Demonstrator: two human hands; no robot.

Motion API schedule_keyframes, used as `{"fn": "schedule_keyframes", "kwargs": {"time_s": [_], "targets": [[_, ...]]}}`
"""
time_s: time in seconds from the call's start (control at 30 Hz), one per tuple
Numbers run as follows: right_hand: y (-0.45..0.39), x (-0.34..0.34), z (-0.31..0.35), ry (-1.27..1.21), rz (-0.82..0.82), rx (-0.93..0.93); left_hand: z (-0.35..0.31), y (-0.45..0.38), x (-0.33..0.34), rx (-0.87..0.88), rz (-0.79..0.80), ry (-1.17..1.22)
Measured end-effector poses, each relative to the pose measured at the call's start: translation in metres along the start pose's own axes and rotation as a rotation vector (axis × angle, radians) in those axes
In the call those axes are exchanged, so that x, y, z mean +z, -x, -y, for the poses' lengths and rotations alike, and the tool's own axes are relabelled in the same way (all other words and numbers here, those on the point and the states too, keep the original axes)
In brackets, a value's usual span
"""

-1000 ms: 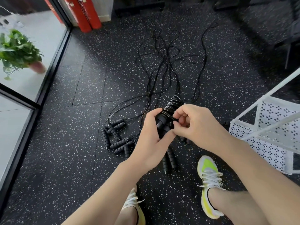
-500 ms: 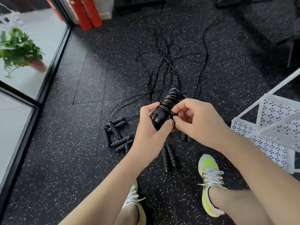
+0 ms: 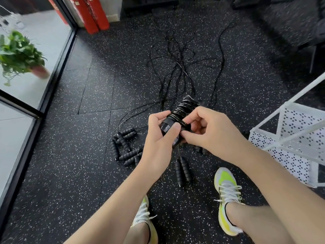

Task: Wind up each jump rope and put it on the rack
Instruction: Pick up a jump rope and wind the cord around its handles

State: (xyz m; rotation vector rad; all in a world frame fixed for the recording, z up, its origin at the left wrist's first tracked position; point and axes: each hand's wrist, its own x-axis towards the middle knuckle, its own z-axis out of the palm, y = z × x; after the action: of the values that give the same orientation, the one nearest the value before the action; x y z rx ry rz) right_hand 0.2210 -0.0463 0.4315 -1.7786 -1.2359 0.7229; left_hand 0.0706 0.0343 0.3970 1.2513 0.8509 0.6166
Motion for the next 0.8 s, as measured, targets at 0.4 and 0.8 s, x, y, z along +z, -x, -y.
{"fn": "schedule_keyframes", "kwargs": {"time_s": [0.4, 0.8], "targets": [[0.005, 0.008, 0.006, 0.232, -0.111, 0.032, -0.003, 0.005, 0.009, 0.06, 0.01, -0.111], [0.007, 0.015, 0.005, 0.16, -0.2, 0.029, -0.01, 0.008, 0.007, 0.126, -0.016, -0.211]]}}
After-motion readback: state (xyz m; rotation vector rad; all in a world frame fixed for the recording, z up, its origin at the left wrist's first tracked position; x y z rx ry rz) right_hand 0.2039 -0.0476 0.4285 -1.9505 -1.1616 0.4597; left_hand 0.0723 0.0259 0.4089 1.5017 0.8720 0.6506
